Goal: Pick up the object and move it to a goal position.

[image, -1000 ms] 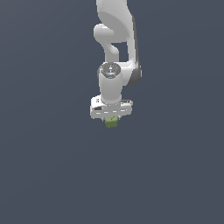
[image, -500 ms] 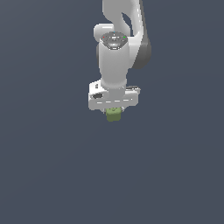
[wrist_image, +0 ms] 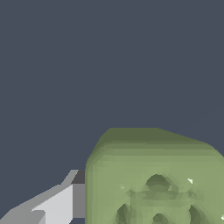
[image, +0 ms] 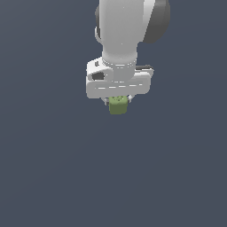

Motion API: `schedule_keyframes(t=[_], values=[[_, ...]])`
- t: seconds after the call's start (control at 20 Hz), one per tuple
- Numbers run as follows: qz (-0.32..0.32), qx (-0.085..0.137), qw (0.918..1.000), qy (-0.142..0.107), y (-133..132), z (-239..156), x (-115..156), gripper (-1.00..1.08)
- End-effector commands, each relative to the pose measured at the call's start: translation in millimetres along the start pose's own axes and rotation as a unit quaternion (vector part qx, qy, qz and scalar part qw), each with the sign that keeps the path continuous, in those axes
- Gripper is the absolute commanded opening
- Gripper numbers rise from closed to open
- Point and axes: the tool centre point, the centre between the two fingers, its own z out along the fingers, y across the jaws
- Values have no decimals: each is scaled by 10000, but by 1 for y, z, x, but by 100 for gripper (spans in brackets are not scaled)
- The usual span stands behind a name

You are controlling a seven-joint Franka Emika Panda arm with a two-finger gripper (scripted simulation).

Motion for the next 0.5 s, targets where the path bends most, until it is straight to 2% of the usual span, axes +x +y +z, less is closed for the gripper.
schedule_keyframes(t=[0.0,0.45], values=[[0,0,10000,-5,-1,-23,6,-100],[0,0,10000,-5,-5,-87,27,-100]])
